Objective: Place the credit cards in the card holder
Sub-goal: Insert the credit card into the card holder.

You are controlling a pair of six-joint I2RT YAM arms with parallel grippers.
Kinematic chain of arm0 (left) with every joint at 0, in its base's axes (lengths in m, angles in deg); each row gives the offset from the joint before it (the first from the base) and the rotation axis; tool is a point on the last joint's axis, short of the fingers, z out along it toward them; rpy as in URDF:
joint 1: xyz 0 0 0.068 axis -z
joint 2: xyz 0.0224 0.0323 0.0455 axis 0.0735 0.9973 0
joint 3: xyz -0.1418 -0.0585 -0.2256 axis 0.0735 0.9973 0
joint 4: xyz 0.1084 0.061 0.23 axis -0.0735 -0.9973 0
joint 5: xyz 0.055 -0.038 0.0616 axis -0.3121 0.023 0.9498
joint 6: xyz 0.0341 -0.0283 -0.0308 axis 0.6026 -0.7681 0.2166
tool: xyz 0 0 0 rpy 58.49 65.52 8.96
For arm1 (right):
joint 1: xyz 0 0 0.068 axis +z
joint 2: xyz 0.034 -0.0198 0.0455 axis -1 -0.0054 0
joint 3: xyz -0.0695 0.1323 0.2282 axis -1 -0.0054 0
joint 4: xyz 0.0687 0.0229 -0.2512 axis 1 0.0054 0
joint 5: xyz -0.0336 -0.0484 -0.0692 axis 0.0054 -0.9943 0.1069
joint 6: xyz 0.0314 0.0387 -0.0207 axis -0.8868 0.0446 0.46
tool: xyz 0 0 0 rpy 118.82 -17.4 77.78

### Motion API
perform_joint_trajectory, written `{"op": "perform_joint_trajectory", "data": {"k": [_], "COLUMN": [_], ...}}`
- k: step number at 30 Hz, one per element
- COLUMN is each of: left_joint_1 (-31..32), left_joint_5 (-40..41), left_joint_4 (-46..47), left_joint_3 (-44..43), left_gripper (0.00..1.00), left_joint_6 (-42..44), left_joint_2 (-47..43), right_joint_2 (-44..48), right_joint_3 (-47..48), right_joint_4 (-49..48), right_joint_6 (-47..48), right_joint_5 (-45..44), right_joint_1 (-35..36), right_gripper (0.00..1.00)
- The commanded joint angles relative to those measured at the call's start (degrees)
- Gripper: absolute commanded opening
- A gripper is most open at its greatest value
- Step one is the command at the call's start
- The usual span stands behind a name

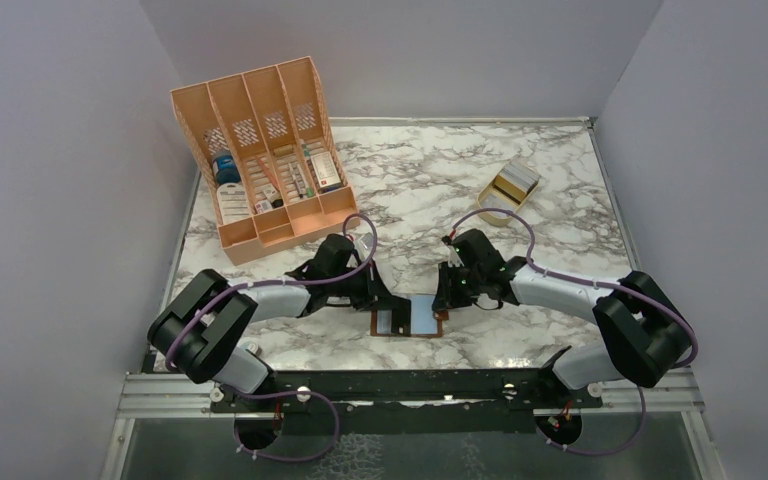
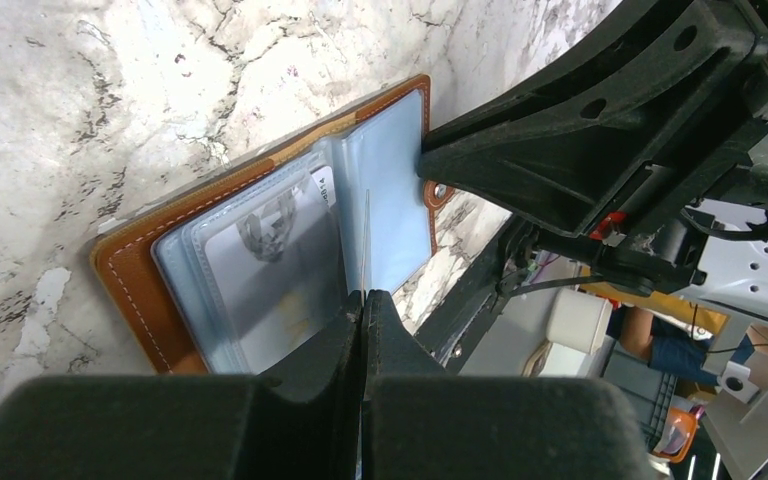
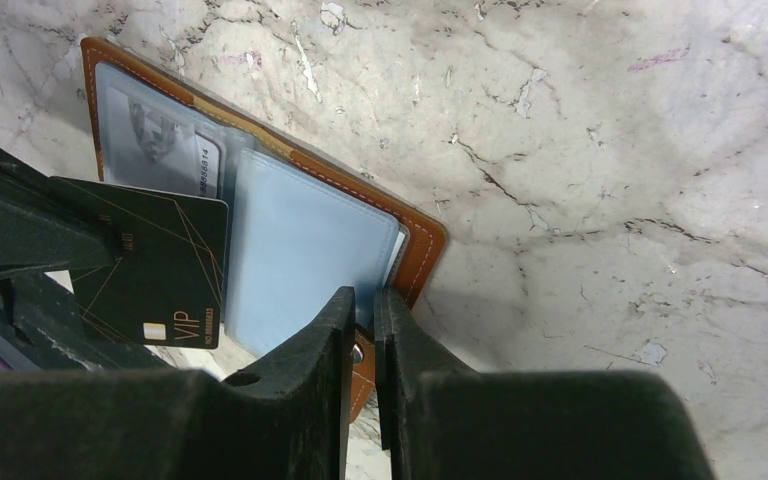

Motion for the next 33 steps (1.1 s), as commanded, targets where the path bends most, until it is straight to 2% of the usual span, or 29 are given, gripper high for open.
{"op": "perform_joint_trajectory", "data": {"k": [1,23,29,33], "left_joint_1": [0.3,0.4,0.4,0.4], "left_joint_5": [-0.4,0.5,2.0,3.2], "left_joint_4": [-0.9,-0.3,-0.3,-0.3], "left_joint_3": [-1.5,-2.3,-2.2,-2.3], "left_gripper": [0.00,0.00,0.00,0.00], "left_joint_6": [1.2,3.6,3.6,4.2], "left_joint_2": [-1.2,4.8,4.8,5.3], "right_joint_2": [-0.5,1.2,4.8,5.9], "right_joint_3": [-1.3,-0.3,0.8,1.2], "right_joint_4": [1.2,3.0,5.2,6.3], "right_joint_6": [0.3,0.1,-0.3,-0.3], "right_joint_5": [-2.5,-2.6,-3.1,-3.0], "right_joint_1": [0.4,0.4,0.3,0.4], "right_gripper": [0.14,0.15,0.21,0.29]}}
